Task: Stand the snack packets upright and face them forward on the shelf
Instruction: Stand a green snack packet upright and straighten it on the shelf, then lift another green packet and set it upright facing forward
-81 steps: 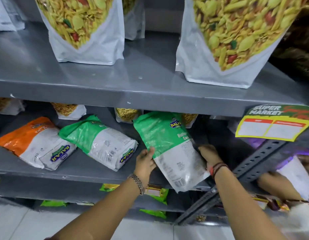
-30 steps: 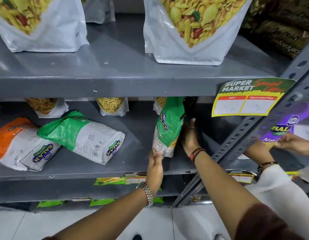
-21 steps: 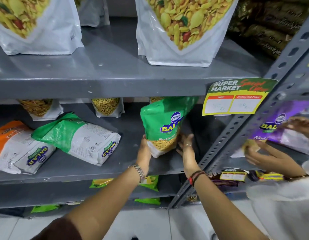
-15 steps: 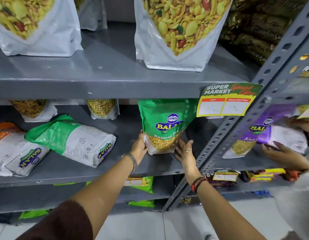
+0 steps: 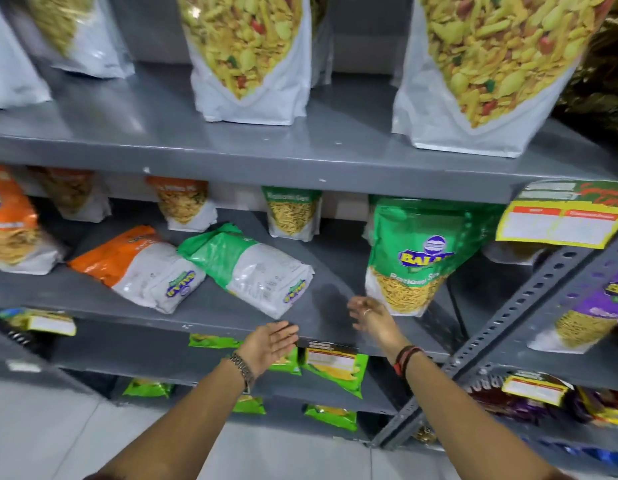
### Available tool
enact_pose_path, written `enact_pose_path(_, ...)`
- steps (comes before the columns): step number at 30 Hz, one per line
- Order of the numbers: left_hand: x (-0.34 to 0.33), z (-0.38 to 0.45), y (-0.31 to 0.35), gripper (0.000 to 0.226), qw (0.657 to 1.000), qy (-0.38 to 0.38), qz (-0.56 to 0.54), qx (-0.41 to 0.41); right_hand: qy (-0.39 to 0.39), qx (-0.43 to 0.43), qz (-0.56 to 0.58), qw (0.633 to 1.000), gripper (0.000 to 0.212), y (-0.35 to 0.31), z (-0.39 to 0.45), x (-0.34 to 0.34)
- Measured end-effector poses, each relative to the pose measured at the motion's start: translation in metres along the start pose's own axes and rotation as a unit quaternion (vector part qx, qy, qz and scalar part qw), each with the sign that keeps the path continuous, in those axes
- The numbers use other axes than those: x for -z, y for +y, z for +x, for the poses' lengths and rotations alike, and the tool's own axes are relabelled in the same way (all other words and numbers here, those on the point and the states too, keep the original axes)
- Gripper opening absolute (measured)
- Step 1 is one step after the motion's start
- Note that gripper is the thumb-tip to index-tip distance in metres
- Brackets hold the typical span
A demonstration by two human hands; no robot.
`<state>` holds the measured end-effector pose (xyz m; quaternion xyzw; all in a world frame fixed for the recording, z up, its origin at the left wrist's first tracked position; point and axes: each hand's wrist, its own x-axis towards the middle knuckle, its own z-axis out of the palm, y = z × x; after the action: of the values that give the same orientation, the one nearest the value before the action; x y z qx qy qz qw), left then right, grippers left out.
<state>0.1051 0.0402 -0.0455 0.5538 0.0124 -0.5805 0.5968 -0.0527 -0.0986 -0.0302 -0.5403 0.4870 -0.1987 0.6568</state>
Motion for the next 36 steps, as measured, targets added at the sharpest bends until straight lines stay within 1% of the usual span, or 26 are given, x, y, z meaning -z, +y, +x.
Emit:
enact_pose_path(3,0.045,0.0,0.028,0.02,0.998,0.053,-0.026,-0.023,0.033,0.069,-0.091,0.993,0.029,-0.025,0.02,-0.039)
enact_pose_path(5,0.061,0.007,0.048,0.033,0.995,0.082,-0.036,-0.044,0.06,0.118,-0.16,0.978,0.027,-0.045,0.035,-0.061)
enact_pose_path(6,0.066,0.01,0.058,0.041,0.994,0.094,-0.026,-0.053,0.07,0.128,-0.191,0.971,0.03,-0.054,0.043,-0.071)
enact_pose_path(7,0.066,0.015,0.066,0.046,0.994,0.097,-0.012,-0.057,0.073,0.127,-0.222,0.964,0.035,-0.064,0.05,-0.078)
enact_pose_path(9,0.073,0.026,0.082,0.049,0.992,0.102,0.045,-0.058,0.063,0.106,-0.28,0.952,0.043,-0.083,0.064,-0.105)
enact_pose_path(10,0.074,0.03,0.088,0.047,0.991,0.099,0.073,-0.057,0.055,0.091,-0.308,0.946,0.045,-0.091,0.07,-0.116)
enact_pose_path(13,0.082,0.04,0.095,0.028,0.984,0.1,0.12,-0.08,0.024,0.019,-0.373,0.927,0.05,-0.1,0.094,-0.144)
enact_pose_path(15,0.091,0.045,0.098,0.035,0.982,0.093,0.142,-0.084,0.012,-0.002,-0.386,0.923,0.046,-0.1,0.106,-0.16)
enact_pose_path(17,0.096,0.048,0.103,0.044,0.982,0.077,0.155,-0.075,0.03,-0.009,-0.36,0.933,0.035,-0.101,0.112,-0.17)
enact_pose_path(18,0.097,0.049,0.106,0.045,0.984,0.066,0.15,-0.069,0.041,-0.014,-0.346,0.937,0.032,-0.101,0.112,-0.173)
enact_pose_path(21,0.097,0.051,0.114,0.033,0.994,0.016,0.101,-0.049,0.09,-0.03,-0.272,0.957,0.016,-0.1,0.104,-0.175)
enact_pose_path(23,0.098,0.051,0.116,0.036,0.996,-0.017,0.058,-0.06,0.112,-0.024,-0.209,0.971,0.019,-0.094,0.092,-0.172)
enact_pose_path(25,0.102,0.048,0.117,0.04,0.995,-0.034,0.039,-0.09,0.13,-0.013,-0.111,0.985,0.023,-0.085,0.078,-0.167)
enact_pose_path(27,0.104,0.041,0.128,0.034,0.989,-0.04,0.037,-0.137,0.142,0.009,-0.042,0.989,0.024,-0.082,0.064,-0.164)
enact_pose_path(29,0.102,0.035,0.145,0.029,0.982,-0.042,0.031,-0.179,0.158,0.035,-0.021,0.987,0.025,-0.081,0.055,-0.163)
enact_pose_path(31,0.1,0.034,0.162,0.025,0.973,-0.046,0.042,-0.223,0.171,0.073,0.01,0.982,0.021,-0.076,0.051,-0.165)
enact_pose_path(33,0.094,0.031,0.176,0.021,0.96,-0.047,0.06,-0.269,0.173,0.129,0.041,0.976,0.019,-0.073,0.048,-0.166)
enact_pose_path(34,0.091,0.032,0.18,0.021,0.953,-0.05,0.077,-0.289,0.174,0.155,0.055,0.971,0.024,-0.071,0.048,-0.166)
enact_pose_path(36,0.085,0.036,0.184,0.021,0.942,-0.056,0.106,-0.313,0.19,0.18,0.075,0.962,0.034,-0.07,0.048,-0.169)
